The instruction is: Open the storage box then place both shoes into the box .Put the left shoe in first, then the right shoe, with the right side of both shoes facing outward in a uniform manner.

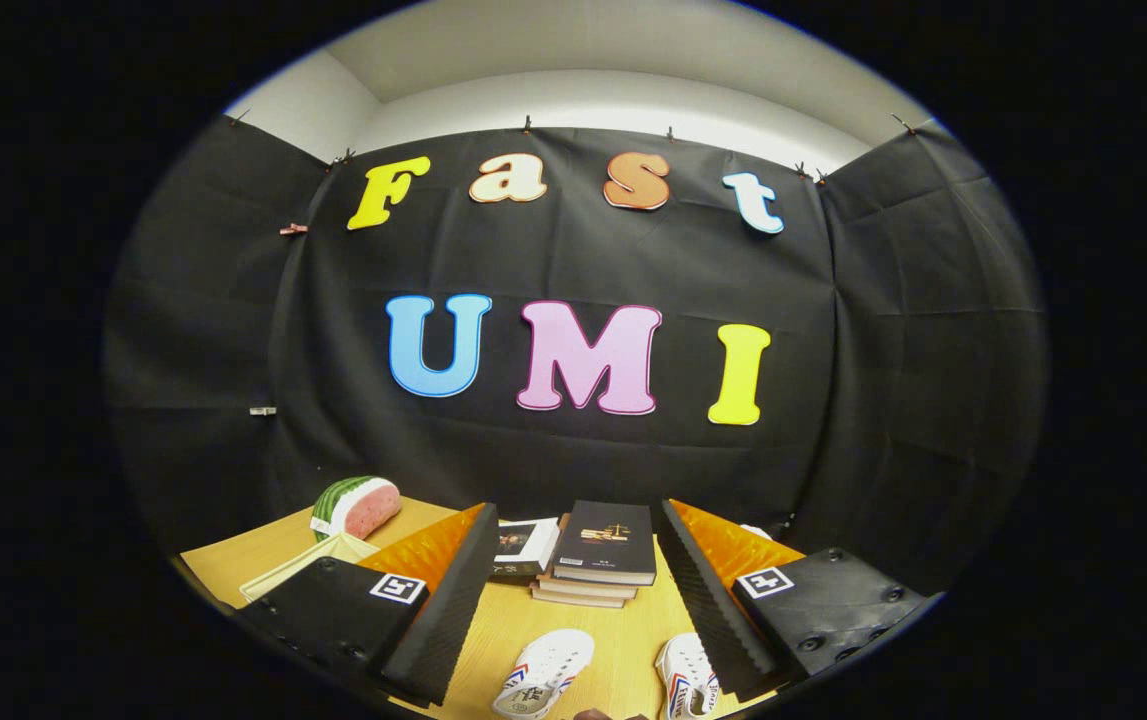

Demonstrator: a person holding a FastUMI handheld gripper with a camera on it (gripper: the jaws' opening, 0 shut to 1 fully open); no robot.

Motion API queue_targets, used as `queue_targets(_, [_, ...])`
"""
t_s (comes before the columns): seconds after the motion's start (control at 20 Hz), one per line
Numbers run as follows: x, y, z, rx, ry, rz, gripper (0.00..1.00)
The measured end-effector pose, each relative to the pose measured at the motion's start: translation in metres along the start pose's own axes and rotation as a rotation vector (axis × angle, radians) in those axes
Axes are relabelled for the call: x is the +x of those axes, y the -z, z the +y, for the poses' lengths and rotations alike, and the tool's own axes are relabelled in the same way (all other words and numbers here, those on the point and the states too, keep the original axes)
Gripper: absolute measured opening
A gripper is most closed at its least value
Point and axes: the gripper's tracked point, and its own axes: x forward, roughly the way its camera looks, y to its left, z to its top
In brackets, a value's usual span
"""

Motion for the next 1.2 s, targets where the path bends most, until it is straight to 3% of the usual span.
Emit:
queue_targets(0.4, [0.022,0.006,0.008,-0.004,-0.029,0.020,0.98])
queue_targets(1.2, [0.034,0.013,-0.002,-0.008,0.017,0.031,0.97])
